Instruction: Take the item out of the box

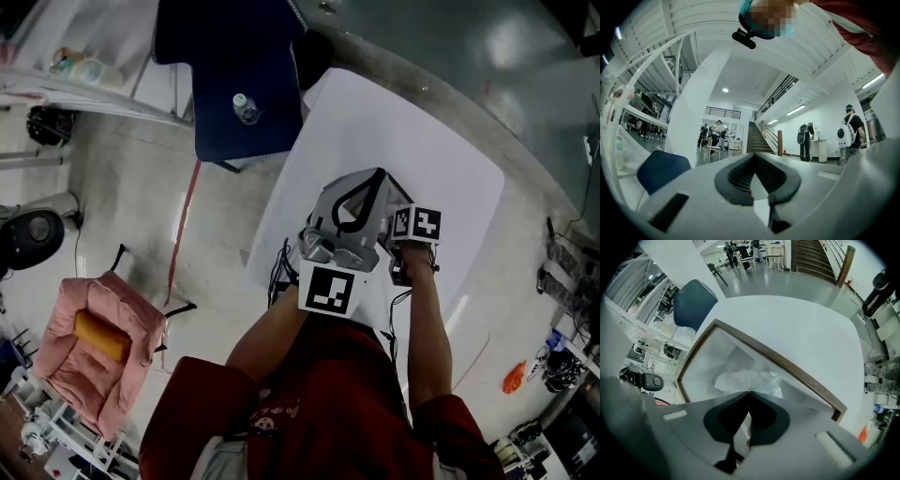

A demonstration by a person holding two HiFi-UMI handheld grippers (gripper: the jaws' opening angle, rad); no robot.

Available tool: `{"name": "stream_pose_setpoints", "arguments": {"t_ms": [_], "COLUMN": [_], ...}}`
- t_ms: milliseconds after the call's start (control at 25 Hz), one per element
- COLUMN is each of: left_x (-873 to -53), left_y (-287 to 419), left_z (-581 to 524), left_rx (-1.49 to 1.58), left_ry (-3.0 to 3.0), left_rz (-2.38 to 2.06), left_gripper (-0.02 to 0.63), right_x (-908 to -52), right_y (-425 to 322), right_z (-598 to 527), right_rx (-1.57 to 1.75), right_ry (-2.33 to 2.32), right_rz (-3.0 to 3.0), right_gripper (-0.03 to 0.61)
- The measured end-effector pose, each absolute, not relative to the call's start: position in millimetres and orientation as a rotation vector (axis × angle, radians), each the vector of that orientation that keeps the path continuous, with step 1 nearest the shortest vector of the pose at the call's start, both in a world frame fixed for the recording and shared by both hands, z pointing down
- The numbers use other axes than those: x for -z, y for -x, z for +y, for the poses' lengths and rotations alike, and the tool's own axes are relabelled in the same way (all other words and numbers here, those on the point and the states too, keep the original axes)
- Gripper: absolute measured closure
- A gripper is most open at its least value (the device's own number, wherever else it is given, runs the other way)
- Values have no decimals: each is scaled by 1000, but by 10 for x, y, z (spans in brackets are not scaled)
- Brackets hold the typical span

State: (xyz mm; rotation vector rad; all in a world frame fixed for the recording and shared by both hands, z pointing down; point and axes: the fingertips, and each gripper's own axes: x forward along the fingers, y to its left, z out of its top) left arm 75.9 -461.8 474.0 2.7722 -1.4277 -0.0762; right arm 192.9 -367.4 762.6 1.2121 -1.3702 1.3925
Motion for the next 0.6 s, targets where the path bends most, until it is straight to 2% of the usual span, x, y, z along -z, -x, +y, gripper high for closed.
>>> {"name": "stream_pose_setpoints", "arguments": {"t_ms": [600], "left_x": [-4434], "left_y": [-919], "left_z": [-4250], "left_rx": [53], "left_ry": [-2867], "left_rz": [-1447], "left_gripper": [611], "right_x": [-7129], "right_y": [-1926], "right_z": [-3682], "right_rx": [-1352], "right_ry": [-1347], "right_rz": [-1581], "right_gripper": [577]}}
